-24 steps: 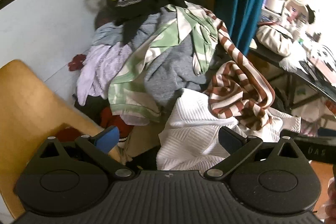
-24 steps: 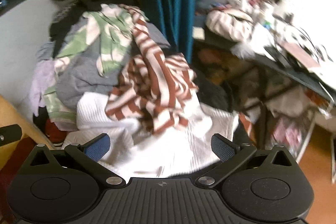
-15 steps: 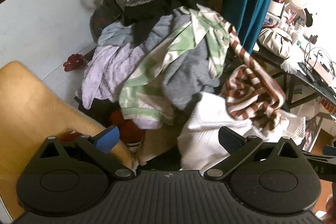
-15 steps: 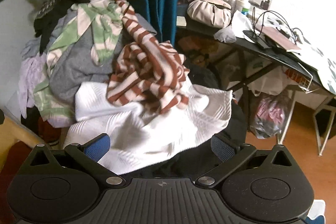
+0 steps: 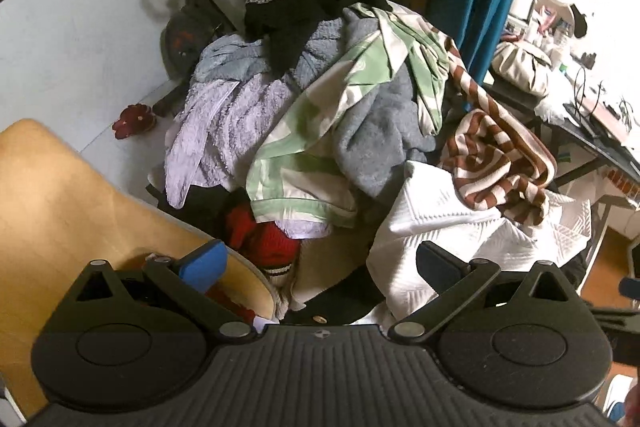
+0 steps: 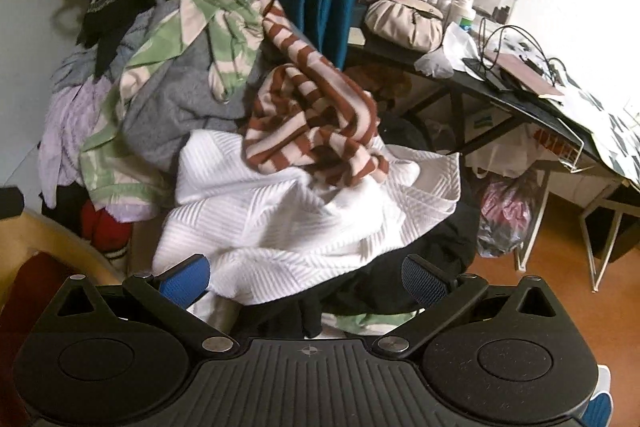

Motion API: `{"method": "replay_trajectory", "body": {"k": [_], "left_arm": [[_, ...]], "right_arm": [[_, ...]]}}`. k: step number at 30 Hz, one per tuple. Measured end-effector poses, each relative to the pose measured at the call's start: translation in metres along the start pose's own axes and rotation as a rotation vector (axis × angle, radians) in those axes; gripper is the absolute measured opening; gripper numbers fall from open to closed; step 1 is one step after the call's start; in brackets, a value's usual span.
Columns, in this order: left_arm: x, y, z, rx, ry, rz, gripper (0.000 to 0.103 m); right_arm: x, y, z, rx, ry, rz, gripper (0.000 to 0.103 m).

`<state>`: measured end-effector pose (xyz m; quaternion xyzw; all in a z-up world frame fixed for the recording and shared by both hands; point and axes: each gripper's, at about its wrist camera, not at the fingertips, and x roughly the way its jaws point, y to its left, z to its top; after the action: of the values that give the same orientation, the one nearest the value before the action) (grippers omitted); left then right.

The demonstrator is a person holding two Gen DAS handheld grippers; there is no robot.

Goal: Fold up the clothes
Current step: 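Move both open grippers toward the brown-and-white striped sweater on the clothes heap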

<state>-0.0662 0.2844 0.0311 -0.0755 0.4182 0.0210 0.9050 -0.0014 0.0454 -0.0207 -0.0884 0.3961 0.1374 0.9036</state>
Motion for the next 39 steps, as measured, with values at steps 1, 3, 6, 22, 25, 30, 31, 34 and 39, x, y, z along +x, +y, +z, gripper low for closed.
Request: {"method": "replay_trajectory", "body": {"k": [1,3,6,22,25,30,31,34,39], "left_arm": [[-0.001,0.004,0.002,-0.006,0.002,-0.006,0.103],[-0.003,0.012,0.004,-0.021,-0.002,-0.003,0.103],[-0.005,0.016,0.004,-0.033,-0.01,0.012,0.103],[-0.005,0.017,0.014,-0.001,-0.043,-0.017,0.103],[-0.005,0.012,0.015,0.019,-0.05,-0.029,0.103],[-0.005,0.004,0.013,0.041,-0.047,-0.064,0.103],[-0.005,0.003,0.013,0.045,-0.048,-0.066,0.103],[-0.005,0.001,0.013,0.051,-0.046,-0.069,0.103],[-0.003,0.003,0.013,0.049,-0.033,-0.064,0.103]], "right_arm": [[-0.007,-0.005,-0.005,-0.011,-0.009,0.006,0.102],[-0.024,-0.014,-0.021,-0.016,-0.031,0.014,0.102],[-0.059,-0.025,-0.06,0.004,-0.067,0.02,0.102],[-0.068,0.051,0.001,0.253,0.051,-0.198,0.102],[-0.082,0.06,0.008,0.286,0.065,-0.214,0.102],[-0.096,0.054,0.014,0.308,0.082,-0.207,0.102],[-0.097,0.054,0.018,0.314,0.085,-0.207,0.102],[-0.087,0.057,0.025,0.331,0.093,-0.224,0.102],[-0.06,0.074,0.031,0.356,0.087,-0.247,0.102]]}}
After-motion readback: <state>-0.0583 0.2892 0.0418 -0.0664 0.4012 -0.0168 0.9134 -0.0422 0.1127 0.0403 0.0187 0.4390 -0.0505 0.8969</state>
